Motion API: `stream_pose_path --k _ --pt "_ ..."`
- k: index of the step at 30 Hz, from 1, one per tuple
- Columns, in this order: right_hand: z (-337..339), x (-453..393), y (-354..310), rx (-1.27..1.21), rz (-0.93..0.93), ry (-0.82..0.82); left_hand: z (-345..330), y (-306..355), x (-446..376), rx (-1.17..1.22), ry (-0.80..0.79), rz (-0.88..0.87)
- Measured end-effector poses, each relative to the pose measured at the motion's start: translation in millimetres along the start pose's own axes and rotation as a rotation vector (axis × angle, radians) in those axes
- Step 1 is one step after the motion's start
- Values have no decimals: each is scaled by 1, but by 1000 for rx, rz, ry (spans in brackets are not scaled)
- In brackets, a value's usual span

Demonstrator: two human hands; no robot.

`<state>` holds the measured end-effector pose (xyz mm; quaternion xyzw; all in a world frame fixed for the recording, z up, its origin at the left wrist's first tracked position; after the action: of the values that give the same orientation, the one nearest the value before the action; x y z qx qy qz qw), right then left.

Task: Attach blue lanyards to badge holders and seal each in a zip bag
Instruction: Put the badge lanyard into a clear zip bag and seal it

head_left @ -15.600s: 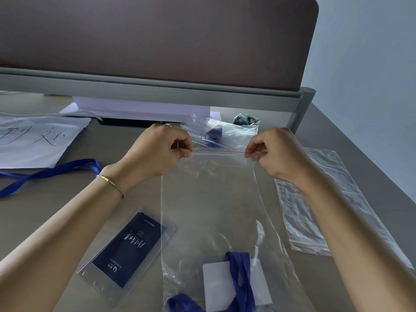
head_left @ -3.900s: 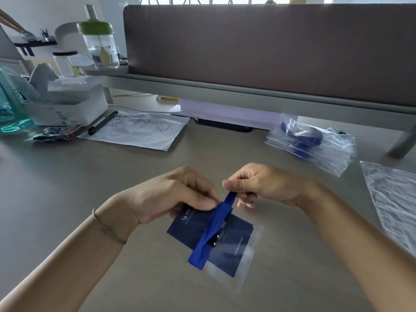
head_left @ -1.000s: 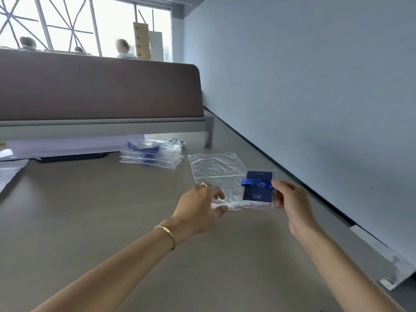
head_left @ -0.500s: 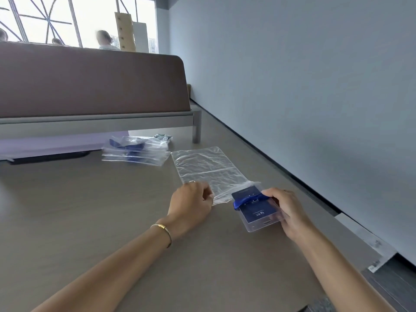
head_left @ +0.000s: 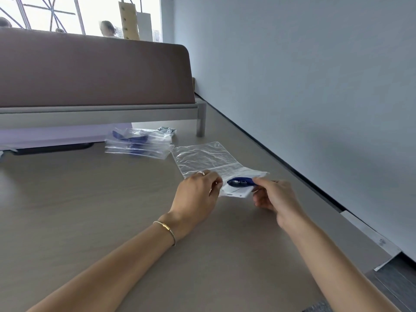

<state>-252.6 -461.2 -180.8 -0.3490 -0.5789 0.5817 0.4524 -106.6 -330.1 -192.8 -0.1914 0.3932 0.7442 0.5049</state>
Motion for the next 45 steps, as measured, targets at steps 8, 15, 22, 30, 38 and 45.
stream_pose_path --k 8,15,22,30,38,45 --pt "-16 3 -8 89 19 -64 -2 2 4 24 26 -59" --pt "-4 -15 3 496 189 -23 -1 -8 5 27 10 -62" --pt "13 -27 10 766 361 173 8 -12 10 -34 -82 -27" --pt "0 -30 5 596 303 130 35 -26 9 -299 -335 396" --pt "-25 -15 -49 287 347 136 53 -27 -16 226 3 725" --pt "-23 15 -102 101 397 109 114 3 -51 492 305 682"
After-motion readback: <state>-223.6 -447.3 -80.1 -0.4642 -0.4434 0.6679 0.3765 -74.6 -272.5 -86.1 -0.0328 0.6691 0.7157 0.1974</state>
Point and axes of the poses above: each hand's wrist, its own x-axis away from the middle knuckle, its own z-axis out of the back of the hand, y = z × x, the point moved 2 cm from there along -x, towards the middle knuckle, and after that the axes turned 7 degrees about y, right-handed, at the moved point
